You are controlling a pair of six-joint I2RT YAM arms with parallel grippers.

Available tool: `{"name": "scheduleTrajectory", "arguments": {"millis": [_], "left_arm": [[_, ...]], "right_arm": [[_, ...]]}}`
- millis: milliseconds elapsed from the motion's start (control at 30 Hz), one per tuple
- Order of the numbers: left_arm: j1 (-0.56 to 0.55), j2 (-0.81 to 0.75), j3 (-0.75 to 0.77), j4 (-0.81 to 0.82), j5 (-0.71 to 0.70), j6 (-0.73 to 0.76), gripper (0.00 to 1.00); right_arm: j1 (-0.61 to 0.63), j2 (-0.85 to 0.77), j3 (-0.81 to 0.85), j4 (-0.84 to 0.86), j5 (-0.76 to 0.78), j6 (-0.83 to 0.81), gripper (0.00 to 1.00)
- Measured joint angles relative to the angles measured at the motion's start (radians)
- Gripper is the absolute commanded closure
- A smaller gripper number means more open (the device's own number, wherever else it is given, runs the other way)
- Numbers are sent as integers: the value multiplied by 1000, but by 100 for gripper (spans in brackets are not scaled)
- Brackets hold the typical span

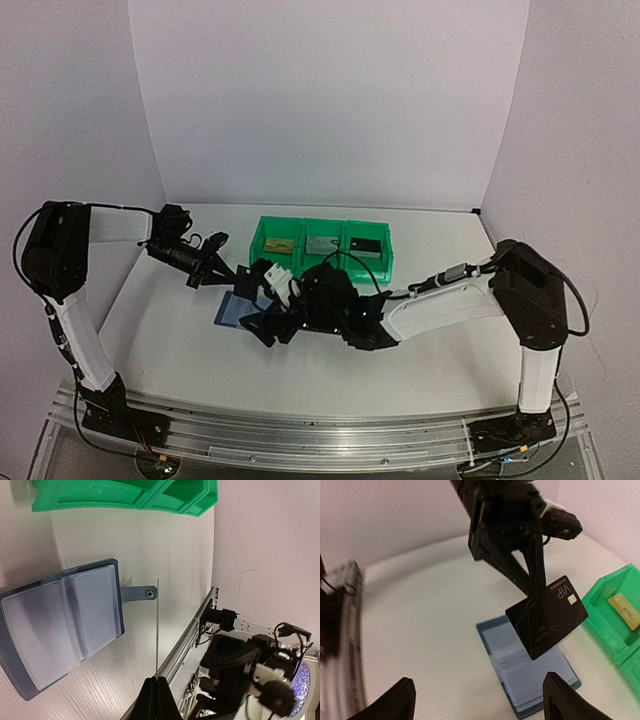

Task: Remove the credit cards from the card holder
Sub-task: Place the credit card in the storage box.

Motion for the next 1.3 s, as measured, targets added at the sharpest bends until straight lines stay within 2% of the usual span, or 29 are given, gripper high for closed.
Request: {"name": "scheduleTrajectory", "arguments": {"millis": [100, 300, 433, 567, 700, 800, 967, 1067, 1133, 1167, 1200, 1233, 1267, 1300], "left_arm": [[0, -12, 0, -1, 23, 27, 100], [0, -54, 14, -11, 84, 139, 100], [0, -89, 24, -12, 132, 188, 100], [0, -103, 26, -10, 178, 205, 100], [-5, -103, 27, -10, 208, 208, 100], [-12, -103, 27, -10, 223, 210, 100], [-40, -103, 27, -10, 246, 215, 100], [-61, -103, 27, -9, 254, 218, 100], [-66, -103, 27, -7, 252, 219, 99], [-65, -103, 27, -6, 253, 222, 97], [-63, -103, 27, -8, 255, 229, 74], [-62, -103, 33, -23, 257, 245, 59], [-62, -103, 43, -44, 258, 270, 49], [-60, -102, 57, -68, 260, 300, 44]], "right_arm": [[-90, -66, -5, 29, -166, 187, 2], [-281, -36, 72, 54, -405, 547, 14], [-288, 17, 118, 78, -506, 674, 18], [-263, 37, 119, 107, -574, 751, 26], [-251, 62, 122, 147, -616, 813, 30], [-251, 87, 127, 168, -631, 844, 42], [-254, 131, 151, 199, -647, 879, 72], [-255, 140, 160, 221, -655, 897, 96], [-255, 141, 161, 244, -670, 901, 100], [-255, 141, 162, 256, -674, 905, 100], [-255, 141, 162, 266, -674, 904, 100], [-255, 141, 162, 271, -678, 901, 100], [-255, 140, 161, 272, -681, 893, 100], [-255, 140, 160, 270, -684, 880, 100]]}}
